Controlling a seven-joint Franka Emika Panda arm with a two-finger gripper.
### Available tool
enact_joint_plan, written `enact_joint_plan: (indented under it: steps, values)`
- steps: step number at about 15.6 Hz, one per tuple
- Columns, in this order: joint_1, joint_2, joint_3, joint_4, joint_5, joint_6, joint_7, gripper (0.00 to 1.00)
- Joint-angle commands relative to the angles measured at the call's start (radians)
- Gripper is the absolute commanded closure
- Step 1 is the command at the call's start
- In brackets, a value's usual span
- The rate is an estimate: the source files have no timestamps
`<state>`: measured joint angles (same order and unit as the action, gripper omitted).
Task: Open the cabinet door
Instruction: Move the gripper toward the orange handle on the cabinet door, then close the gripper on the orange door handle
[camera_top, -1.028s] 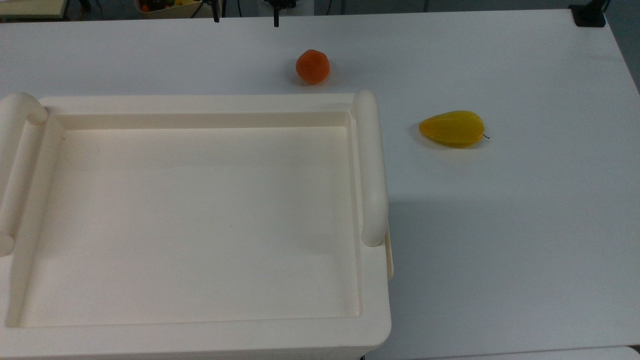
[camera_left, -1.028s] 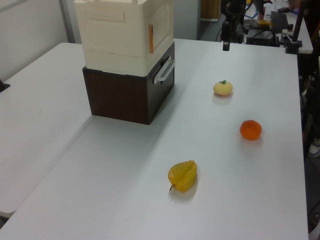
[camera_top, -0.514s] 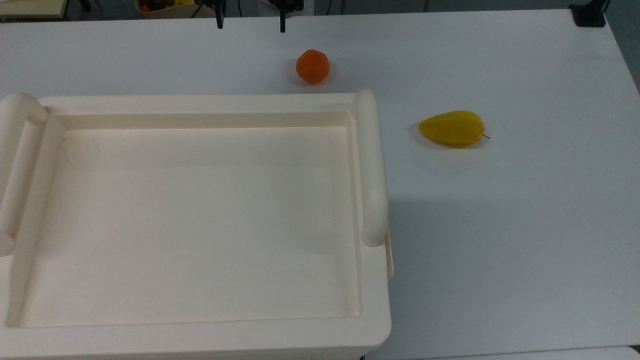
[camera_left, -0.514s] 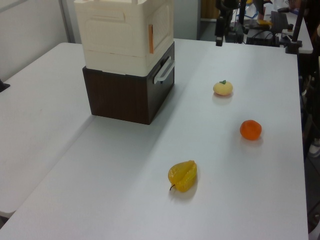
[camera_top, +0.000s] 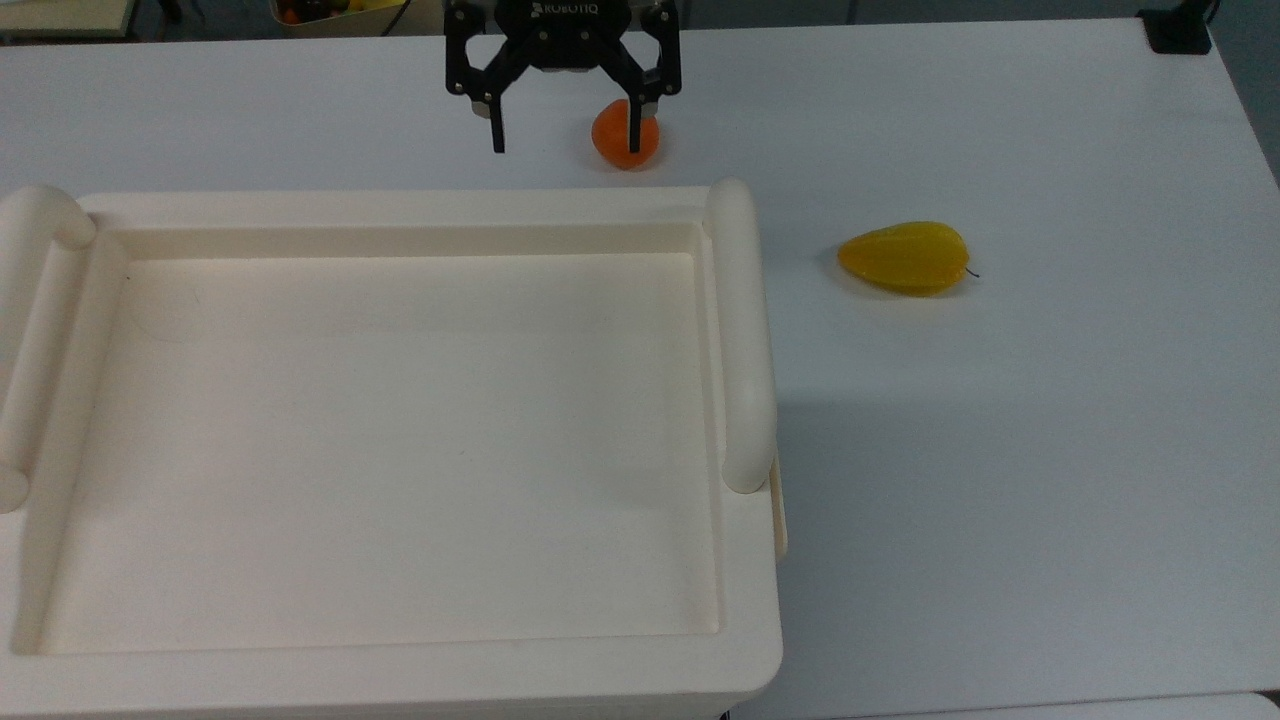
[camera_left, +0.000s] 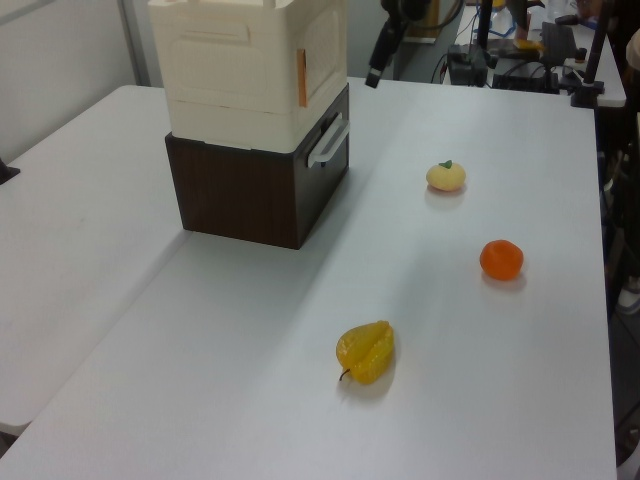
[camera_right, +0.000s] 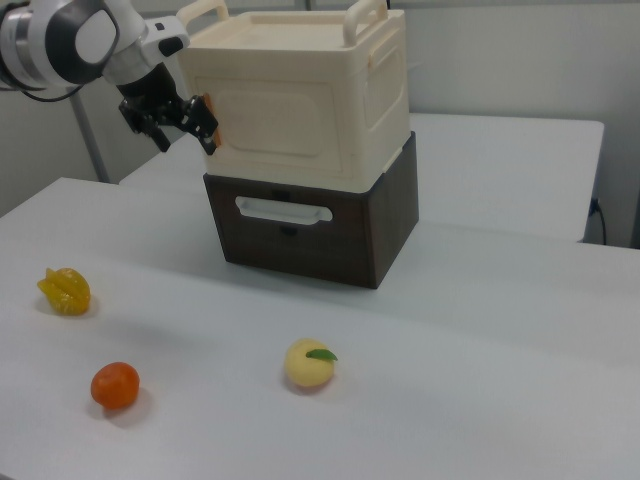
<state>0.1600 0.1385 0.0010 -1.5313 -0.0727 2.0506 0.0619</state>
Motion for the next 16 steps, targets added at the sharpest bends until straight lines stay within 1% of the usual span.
enact_joint_plan:
  steps: [1, 2, 4, 6, 7, 8, 12, 15, 16]
  values:
    - [0.032, 0.062, -0.007, 0.020, -0.015, 0.159, 0.117, 0.01]
    - [0.035, 0.075, -0.007, 0.031, -0.018, 0.196, 0.139, 0.01]
    - [0.035, 0.110, -0.009, 0.068, -0.019, 0.223, 0.150, 0.03]
    - [0.035, 0.147, -0.009, 0.106, -0.021, 0.247, 0.150, 0.07]
    - [0.035, 0.154, -0.009, 0.111, -0.021, 0.276, 0.150, 0.08]
    - [0.035, 0.156, -0.009, 0.111, -0.024, 0.304, 0.148, 0.12]
    - [0.047, 0.171, -0.007, 0.109, -0.099, 0.356, 0.148, 0.25]
    - [0.058, 0.173, -0.007, 0.108, -0.110, 0.361, 0.148, 0.37]
    - [0.058, 0.173, -0.007, 0.106, -0.108, 0.359, 0.150, 0.44]
